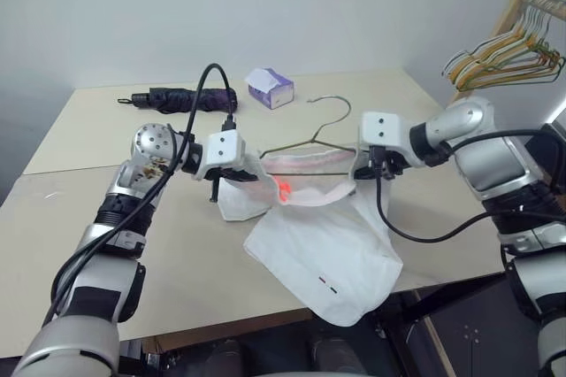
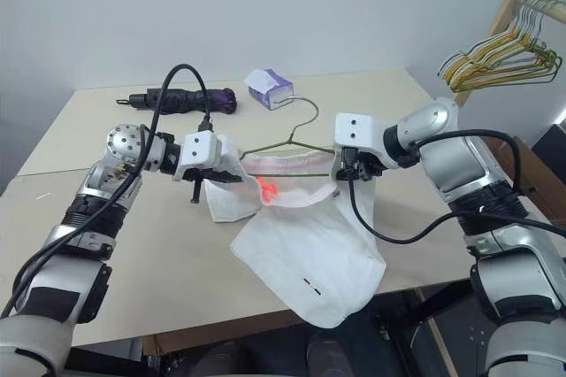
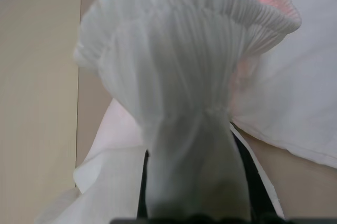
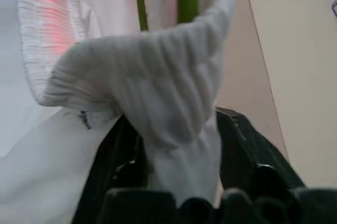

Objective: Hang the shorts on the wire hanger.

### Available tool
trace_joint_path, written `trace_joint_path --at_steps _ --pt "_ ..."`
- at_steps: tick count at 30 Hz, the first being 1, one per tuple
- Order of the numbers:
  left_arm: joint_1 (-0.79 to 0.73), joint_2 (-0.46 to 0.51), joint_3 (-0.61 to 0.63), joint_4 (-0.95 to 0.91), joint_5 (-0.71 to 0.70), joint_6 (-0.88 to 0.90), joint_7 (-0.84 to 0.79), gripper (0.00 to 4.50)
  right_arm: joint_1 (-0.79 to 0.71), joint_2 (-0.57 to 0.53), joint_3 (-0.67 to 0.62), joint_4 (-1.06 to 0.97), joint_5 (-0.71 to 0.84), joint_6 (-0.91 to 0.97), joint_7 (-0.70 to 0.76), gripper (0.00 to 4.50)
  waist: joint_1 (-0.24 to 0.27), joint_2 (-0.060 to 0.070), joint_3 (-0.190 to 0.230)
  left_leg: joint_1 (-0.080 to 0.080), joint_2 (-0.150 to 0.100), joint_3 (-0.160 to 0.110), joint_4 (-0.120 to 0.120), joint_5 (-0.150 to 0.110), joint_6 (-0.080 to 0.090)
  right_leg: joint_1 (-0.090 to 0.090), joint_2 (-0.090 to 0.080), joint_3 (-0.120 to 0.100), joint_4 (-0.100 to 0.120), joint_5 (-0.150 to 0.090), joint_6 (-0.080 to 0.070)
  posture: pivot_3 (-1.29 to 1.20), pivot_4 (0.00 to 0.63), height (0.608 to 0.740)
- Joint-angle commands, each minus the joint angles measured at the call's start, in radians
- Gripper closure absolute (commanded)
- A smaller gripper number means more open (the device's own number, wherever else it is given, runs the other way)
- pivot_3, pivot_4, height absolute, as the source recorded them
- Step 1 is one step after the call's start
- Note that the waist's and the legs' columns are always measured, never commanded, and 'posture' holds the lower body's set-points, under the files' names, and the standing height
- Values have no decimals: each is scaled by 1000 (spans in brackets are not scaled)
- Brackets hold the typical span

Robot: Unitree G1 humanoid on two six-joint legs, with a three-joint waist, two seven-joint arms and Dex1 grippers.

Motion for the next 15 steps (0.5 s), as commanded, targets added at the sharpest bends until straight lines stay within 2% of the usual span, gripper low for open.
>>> trace_joint_path --at_steps 1,3,10,11,12,15 --pt "-36 -2 14 -34 -27 -6 -6 4500 5 -22 -22 -18 -26 -1 7 3772 -1 0 0 0 0 0 0 0 0 0 0 0 0 0 0 -71 0 740" --pt "-40 -4 13 -30 -27 -8 -8 4500 10 -22 -25 -22 -28 2 10 4479 -1 0 0 0 0 0 0 0 0 0 0 0 1 0 0 -80 0 740" --pt "-64 -8 15 -1 -42 -12 -45 4500 23 -15 -63 -40 9 78 12 4479 -6 0 0 1 0 0 1 0 0 -1 0 0 5 0 0 -92 0 740" --pt "-66 -7 18 3 -49 -9 -57 3894 26 -16 -75 -46 24 98 13 4500 -5 0 0 1 0 0 1 0 0 -1 0 0 4 0 0 -92 0 740" --pt "-67 -7 25 7 -64 -10 -72 3740 35 -23 -89 -59 41 117 19 4500 -6 0 0 0 -1 0 1 0 0 -1 0 0 4 0 0 -100 0 740" --pt "-65 -6 53 0 -107 2 -83 2756 82 -48 -139 -111 94 192 19 4500 -4 0 0 0 -1 0 1 0 0 -1 0 0 4 0 0 -106 0 740"
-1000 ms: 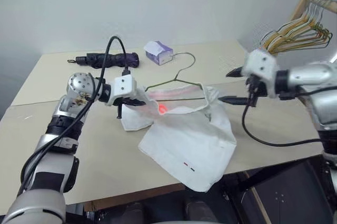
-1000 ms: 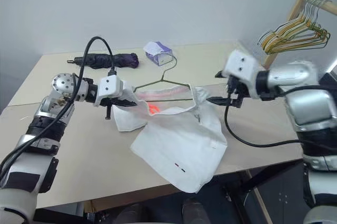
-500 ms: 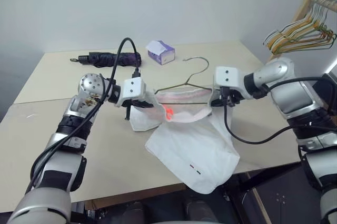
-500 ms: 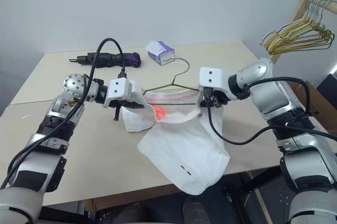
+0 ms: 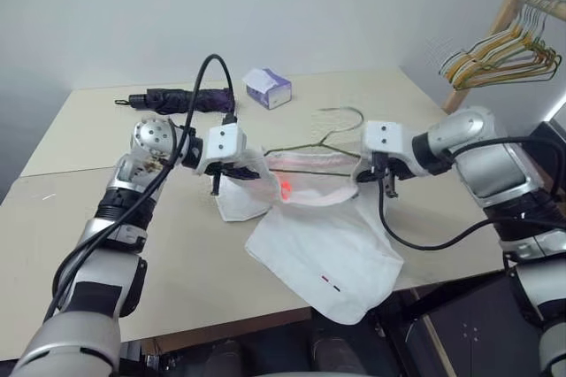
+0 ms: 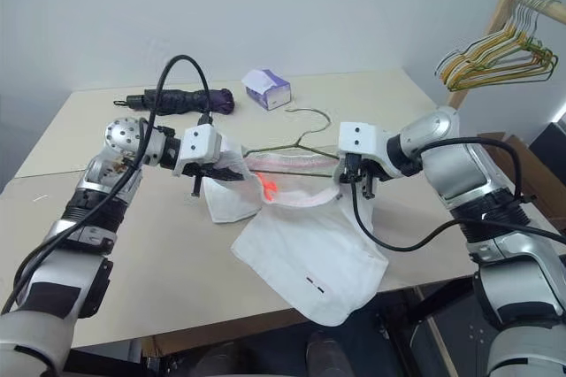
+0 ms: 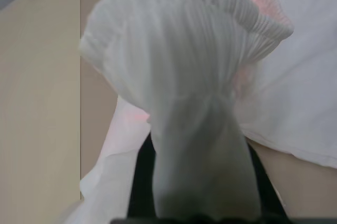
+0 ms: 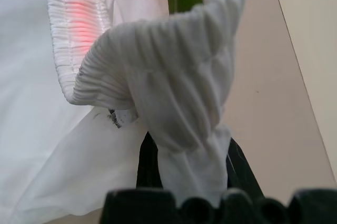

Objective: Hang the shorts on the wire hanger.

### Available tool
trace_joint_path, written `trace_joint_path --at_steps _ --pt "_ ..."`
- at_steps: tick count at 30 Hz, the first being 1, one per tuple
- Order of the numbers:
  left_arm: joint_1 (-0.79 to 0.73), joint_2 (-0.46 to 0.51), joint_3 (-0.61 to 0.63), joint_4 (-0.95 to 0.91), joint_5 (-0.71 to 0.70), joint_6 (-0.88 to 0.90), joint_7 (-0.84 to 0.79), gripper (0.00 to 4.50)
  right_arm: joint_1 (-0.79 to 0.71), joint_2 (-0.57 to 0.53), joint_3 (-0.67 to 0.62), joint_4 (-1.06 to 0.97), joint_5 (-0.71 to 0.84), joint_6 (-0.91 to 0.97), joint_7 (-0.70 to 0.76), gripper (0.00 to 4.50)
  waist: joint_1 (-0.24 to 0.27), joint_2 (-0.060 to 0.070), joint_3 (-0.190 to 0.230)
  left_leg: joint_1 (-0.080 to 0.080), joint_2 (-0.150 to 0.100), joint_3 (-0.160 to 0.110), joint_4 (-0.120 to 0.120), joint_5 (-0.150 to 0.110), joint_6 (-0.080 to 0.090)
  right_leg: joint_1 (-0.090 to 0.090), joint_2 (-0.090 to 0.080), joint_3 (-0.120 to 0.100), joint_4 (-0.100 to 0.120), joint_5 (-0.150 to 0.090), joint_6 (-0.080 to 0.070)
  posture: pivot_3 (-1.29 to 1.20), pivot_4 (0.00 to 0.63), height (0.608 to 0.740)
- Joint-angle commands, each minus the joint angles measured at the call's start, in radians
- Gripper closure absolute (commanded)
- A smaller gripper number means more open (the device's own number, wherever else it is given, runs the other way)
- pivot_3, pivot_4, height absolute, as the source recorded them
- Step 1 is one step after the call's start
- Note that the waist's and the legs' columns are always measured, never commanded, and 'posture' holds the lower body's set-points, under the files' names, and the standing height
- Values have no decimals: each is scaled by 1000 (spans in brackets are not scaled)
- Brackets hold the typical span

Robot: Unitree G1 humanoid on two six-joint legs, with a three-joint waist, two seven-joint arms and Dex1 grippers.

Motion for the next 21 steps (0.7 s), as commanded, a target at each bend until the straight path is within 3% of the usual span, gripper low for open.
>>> trace_joint_path --at_steps 1,8,13,21 --pt "-25 -2 51 -19 -71 11 -15 2414 35 -43 -112 -69 64 98 -7 4500 1 0 0 0 0 0 0 0 0 0 0 0 0 0 0 -106 0 740" --pt "-49 11 145 4 -120 32 106 86 236 -104 -279 -211 195 315 -79 4500 1 0 0 0 0 -1 2 0 0 1 0 0 1 0 0 -114 0 740" --pt "-71 -51 275 -56 -199 113 329 14 381 -66 -452 -289 271 545 -242 4500 2 0 0 0 0 -1 3 0 0 1 0 0 2 0 0 -121 0 740" --pt "9 -135 356 -474 -545 531 407 14 434 113 -756 -265 248 847 -612 4500 -2 1 -1 0 -1 -2 3 0 0 1 -1 1 2 0 1 -146 0 740"
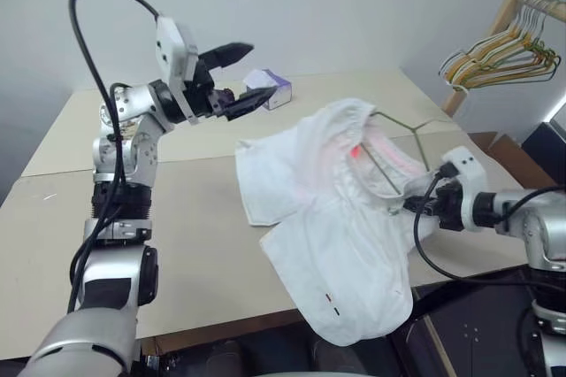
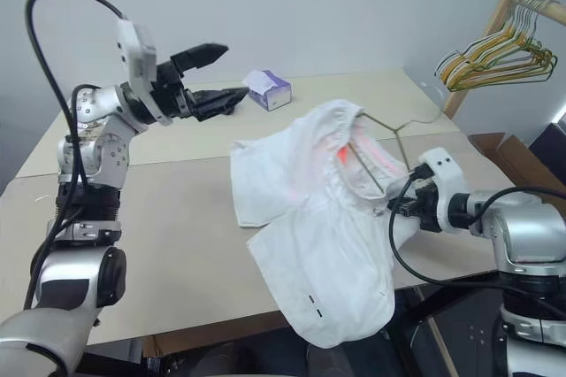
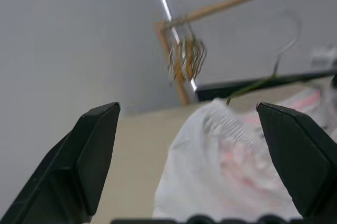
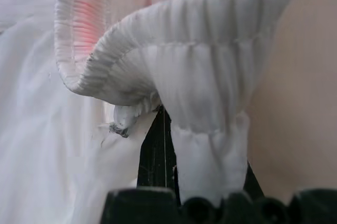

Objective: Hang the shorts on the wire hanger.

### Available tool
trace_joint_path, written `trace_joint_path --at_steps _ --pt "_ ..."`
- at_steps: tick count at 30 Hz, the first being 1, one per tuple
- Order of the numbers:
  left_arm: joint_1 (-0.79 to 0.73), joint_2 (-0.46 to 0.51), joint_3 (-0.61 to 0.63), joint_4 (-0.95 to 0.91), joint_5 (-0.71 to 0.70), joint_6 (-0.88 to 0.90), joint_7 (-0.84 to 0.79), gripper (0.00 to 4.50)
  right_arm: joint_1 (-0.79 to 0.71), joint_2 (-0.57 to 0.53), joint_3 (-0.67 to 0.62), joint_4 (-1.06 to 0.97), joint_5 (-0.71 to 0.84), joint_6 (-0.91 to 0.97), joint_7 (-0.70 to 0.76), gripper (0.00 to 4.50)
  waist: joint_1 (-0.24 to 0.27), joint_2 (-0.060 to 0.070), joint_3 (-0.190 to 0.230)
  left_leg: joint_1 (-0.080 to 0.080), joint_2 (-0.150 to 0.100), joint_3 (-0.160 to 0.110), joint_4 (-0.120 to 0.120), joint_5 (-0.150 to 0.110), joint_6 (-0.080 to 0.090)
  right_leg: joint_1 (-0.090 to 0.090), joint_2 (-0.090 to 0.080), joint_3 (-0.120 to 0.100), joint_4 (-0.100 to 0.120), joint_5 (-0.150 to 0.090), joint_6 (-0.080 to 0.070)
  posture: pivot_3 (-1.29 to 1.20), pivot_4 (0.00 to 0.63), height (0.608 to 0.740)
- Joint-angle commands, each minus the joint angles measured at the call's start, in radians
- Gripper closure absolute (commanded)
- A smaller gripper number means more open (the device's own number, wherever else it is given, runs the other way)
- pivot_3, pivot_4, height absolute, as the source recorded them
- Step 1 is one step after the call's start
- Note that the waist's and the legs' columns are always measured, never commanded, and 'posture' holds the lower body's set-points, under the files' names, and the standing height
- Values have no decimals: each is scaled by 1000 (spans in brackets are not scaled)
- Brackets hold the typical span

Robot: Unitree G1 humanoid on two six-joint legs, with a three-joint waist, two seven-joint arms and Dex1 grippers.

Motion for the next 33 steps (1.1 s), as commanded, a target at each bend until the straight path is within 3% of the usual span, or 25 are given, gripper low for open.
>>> trace_joint_path --at_steps 1,7,14,21,33 --pt "9 -34 37 -157 -137 148 78 14 -45 44 -164 10 -34 114 -170 4500 -1 1 -1 1 0 0 0 0 0 0 0 0 0 0 0 -146 0 740" --pt "22 -91 39 -294 -256 280 181 14 -158 41 -311 111 -121 253 -384 4500 -17 4 -2 1 -1 0 1 0 0 2 0 1 0 0 1 -169 0 740" --pt "36 -100 12 -304 -255 282 186 14 -342 -41 -448 244 -176 290 -516 4500 -58 6 -3 3 -1 0 1 0 0 4 0 1 -1 0 1 -189 0 740" --pt "50 -98 3 -312 -255 273 177 14 -549 -128 -573 527 -215 205 -651 4500 -94 7 -3 15 -1 1 -3 0 0 19 0 2 -12 -4 9 -187 0 740" --pt "73 -82 -4 -317 -245 257 162 14 -692 -307 -661 983 -173 -56 -812 4500 -126 8 -2 26 -2 1 -8 0 0 31 -1 2 -18 -7 4 -184 0 740"
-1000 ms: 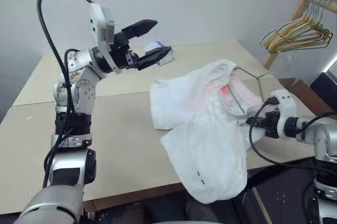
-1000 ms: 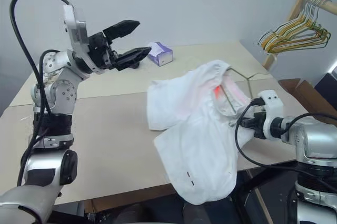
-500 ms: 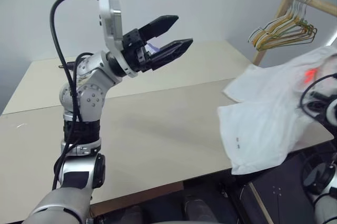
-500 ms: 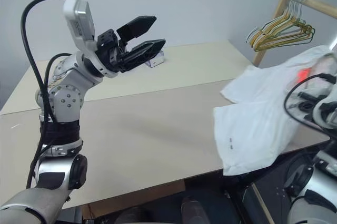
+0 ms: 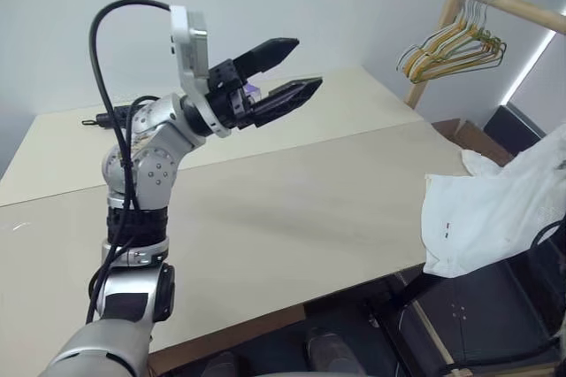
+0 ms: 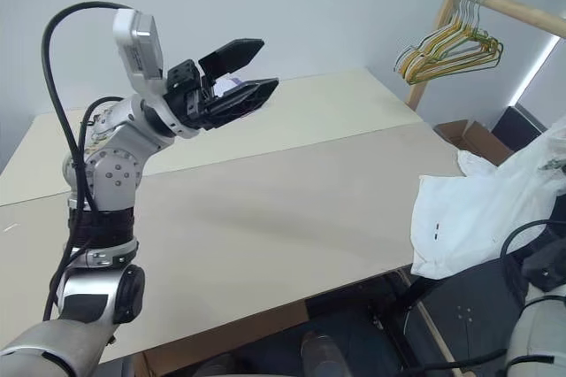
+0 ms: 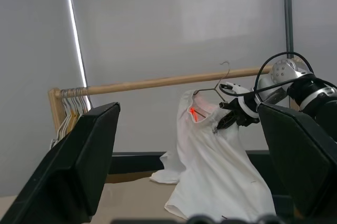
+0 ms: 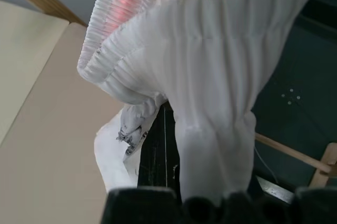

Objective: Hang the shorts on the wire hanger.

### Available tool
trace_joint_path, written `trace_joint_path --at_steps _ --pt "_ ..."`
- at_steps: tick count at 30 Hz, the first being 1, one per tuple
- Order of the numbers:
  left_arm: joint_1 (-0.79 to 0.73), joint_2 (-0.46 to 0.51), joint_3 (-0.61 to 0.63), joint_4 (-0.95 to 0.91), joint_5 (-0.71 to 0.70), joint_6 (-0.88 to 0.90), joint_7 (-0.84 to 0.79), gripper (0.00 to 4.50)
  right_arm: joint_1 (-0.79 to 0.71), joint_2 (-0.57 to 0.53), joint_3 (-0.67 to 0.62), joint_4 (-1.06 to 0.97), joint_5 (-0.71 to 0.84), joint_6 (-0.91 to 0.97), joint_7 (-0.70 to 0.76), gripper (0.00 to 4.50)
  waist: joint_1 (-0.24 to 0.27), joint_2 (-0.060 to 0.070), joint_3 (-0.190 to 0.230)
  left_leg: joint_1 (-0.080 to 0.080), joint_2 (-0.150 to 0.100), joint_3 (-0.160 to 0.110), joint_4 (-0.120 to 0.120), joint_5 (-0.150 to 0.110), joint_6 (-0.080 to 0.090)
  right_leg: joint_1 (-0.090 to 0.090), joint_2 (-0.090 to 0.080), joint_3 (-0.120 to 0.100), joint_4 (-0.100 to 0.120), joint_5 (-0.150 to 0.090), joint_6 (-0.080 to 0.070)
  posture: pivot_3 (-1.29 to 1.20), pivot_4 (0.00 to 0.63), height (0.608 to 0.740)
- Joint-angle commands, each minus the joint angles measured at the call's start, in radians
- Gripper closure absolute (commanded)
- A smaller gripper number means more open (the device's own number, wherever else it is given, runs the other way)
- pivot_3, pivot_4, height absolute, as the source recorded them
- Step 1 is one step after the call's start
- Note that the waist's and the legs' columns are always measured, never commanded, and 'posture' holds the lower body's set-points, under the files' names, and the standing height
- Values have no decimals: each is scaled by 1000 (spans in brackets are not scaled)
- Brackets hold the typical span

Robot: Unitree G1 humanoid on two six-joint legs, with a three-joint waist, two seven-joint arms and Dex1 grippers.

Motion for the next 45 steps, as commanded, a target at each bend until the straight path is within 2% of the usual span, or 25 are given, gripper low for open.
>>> trace_joint_path --at_steps 1,5,10,11,12,23,28,30,34,38,41,45 --pt "-4 10 4 -25 3 -22 -4 14 -46 -69 -44 113 34 -132 -73 4500 -5 0 0 0 0 0 0 0 0 0 0 0 0 0 0 -184 0 740" --pt "5 16 -1 -32 9 -25 -11 14 -35 -78 -40 201 63 -167 -107 4500 -15 0 0 0 -1 0 -1 0 0 0 -1 0 -2 0 0 -175 0 740" --pt "1 24 0 -26 15 -28 -18 14 -2 -54 -6 208 98 -172 -94 4500 -33 -1 1 1 -1 0 -1 0 0 2 0 2 -2 0 0 -173 0 740" --pt "-1 25 0 -25 15 -27 -19 0 2 -54 -5 210 105 -176 -97 3951 -34 -1 1 2 -1 0 -1 0 0 2 0 2 -2 0 0 -173 0 740" --pt "-1 26 0 -25 16 -27 -19 0 6 -55 0 211 110 -181 -99 3762 -35 -1 1 2 -1 -1 -1 0 0 3 0 2 -2 0 0 -172 0 740" --pt "-3 29 -5 -34 12 -22 -11 0 80 -43 117 115 122 -237 -105 37 -37 0 1 0 0 -1 -2 0 1 3 0 2 -9 3 3 -172 9 740" --pt "5 31 -3 -39 13 -23 -7 0 166 33 177 -142 104 -282 -142 37 -36 0 2 0 0 -1 -2 0 1 3 0 2 -10 5 5 -175 17 740" --pt "11 32 -3 -42 15 -24 -5 0 208 88 167 -270 100 -340 -178 37 -36 0 2 0 0 -1 -2 0 1 3 0 2 -10 5 6 -177 21 740" --pt "20 34 -4 -48 19 -29 -2 0 317 176 246 -491 26 -522 -234 37 -31 1 2 0 0 -5 -2 0 1 3 1 2 -9 8 11 -175 21 740" --pt "27 39 -2 -51 29 -34 2 0 408 248 320 -597 -60 -716 -302 37 -23 1 2 0 0 -7 -2 0 1 2 0 2 -10 8 11 -165 16 740" --pt "34 50 1 -56 43 -41 2 0 441 297 343 -626 -82 -758 -322 37 -14 1 2 0 0 -8 -2 0 1 2 1 2 -10 9 11 -152 12 740" --pt "43 71 10 -64 46 -45 8 0 490 318 386 -647 -138 -933 -342 37 -2 1 2 -1 0 -8 -2 0 1 2 0 2 -10 9 11 -129 9 740"
